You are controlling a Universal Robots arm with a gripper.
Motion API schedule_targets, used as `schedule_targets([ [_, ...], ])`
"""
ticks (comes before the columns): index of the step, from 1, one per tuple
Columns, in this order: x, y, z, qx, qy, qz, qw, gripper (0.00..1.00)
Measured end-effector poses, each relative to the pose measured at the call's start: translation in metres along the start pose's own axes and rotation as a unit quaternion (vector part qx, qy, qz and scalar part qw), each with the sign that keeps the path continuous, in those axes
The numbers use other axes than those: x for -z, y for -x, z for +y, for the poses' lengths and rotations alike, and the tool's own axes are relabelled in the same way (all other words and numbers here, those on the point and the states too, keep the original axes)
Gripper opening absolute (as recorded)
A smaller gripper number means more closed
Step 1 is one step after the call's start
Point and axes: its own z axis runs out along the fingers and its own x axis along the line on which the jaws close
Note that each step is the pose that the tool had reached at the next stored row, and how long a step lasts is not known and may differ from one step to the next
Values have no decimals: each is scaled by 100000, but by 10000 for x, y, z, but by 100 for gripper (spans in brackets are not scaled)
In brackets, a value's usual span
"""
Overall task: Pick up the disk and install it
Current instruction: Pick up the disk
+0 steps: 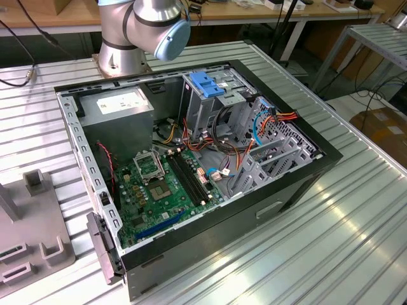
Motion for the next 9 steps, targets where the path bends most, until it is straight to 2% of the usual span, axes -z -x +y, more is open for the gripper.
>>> schedule_targets([
  [9, 74, -1, -1, 1, 2, 0, 100000, 37],
])
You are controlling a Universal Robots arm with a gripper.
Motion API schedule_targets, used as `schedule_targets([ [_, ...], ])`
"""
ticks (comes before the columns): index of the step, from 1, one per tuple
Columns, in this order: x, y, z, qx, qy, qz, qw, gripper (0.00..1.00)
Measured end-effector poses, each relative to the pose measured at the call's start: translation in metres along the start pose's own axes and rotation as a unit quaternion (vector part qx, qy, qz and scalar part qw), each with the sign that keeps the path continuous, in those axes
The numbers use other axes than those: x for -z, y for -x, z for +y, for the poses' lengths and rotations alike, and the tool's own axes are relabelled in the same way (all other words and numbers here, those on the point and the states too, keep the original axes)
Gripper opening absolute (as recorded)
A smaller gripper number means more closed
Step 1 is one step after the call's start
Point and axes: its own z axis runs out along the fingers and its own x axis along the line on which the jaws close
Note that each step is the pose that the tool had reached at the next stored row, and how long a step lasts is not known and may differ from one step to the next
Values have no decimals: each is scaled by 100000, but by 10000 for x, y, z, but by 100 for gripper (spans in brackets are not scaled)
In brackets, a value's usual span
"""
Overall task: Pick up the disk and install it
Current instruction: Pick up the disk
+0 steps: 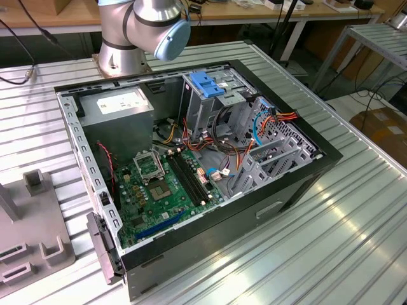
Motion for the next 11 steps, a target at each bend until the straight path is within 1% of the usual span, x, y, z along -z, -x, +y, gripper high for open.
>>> schedule_targets([
  [4, 32, 0, 0, -2, 2, 1, 100000, 37],
  [6, 63, 0, -1, -1, -6, -1, 100000, 37],
  [11, 107, -1, -2, 1, 2, 2, 100000, 37],
])
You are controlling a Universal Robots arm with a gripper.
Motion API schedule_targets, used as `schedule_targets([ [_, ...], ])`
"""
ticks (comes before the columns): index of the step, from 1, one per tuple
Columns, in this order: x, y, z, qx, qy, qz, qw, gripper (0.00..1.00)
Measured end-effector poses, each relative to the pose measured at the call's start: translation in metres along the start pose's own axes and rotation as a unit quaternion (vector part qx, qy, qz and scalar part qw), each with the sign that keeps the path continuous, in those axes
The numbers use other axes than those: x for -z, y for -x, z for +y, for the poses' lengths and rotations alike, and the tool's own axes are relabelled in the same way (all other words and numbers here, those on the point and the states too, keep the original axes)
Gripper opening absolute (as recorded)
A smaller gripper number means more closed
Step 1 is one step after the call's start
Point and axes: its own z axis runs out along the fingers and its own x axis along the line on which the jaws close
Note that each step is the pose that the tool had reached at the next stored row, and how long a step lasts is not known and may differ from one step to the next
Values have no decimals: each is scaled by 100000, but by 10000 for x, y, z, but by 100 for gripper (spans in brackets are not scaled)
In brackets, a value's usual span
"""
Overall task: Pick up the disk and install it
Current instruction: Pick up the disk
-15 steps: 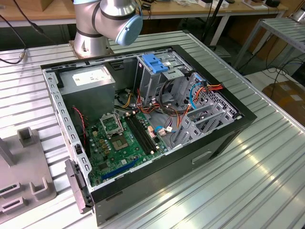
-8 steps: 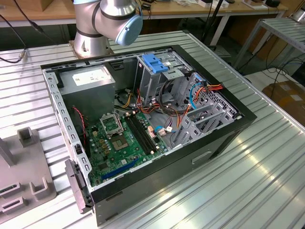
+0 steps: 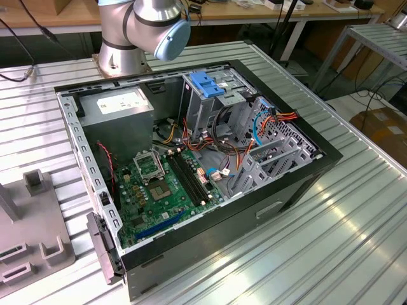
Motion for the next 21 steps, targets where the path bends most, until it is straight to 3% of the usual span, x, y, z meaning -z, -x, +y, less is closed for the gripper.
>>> schedule_targets([
  [21, 190, -1, -3, -3, -3, -1, 100000, 37],
])
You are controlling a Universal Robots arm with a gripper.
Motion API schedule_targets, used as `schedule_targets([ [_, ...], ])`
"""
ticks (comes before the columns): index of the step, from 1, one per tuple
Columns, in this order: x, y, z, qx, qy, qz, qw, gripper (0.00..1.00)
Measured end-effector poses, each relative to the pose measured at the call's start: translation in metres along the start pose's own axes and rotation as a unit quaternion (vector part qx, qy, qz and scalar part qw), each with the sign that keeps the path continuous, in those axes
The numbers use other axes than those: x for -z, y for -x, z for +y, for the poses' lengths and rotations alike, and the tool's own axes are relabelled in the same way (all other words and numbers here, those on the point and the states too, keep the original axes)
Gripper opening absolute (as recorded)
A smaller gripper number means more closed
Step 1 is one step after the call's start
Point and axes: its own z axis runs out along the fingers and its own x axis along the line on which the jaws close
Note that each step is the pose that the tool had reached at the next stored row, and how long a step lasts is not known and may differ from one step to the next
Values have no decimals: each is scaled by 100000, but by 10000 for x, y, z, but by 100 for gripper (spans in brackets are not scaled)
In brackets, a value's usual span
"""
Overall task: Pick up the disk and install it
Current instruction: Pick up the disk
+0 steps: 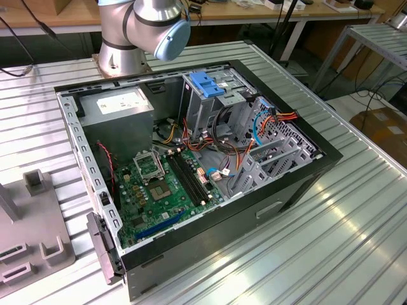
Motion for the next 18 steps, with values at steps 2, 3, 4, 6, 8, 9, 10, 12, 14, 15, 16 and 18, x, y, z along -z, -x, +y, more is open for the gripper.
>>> schedule_targets([
  [2, 19, 0, 0, 1, -1, -1, 100000, 37],
  [3, 26, 0, -1, 4, -3, -2, 100000, 37],
  [4, 34, 0, -1, 1, 4, 1, 100000, 37],
  [6, 47, 0, -1, 2, -3, -3, 100000, 37],
  [8, 64, 0, -1, 0, 1, -1, 100000, 37],
  [9, 73, 0, -1, 1, 0, 0, 100000, 37],
  [10, 88, -1, -1, 1, 5, 2, 100000, 37],
  [12, 117, -1, -2, 1, 4, 1, 100000, 37],
  [14, 145, -1, -2, 0, 6, 2, 100000, 37],
  [15, 157, -1, -2, 1, 2, 0, 100000, 37],
  [16, 167, -1, -2, 0, 4, -1, 100000, 37],
  [18, 184, -1, -3, 1, 4, 0, 100000, 37],
])
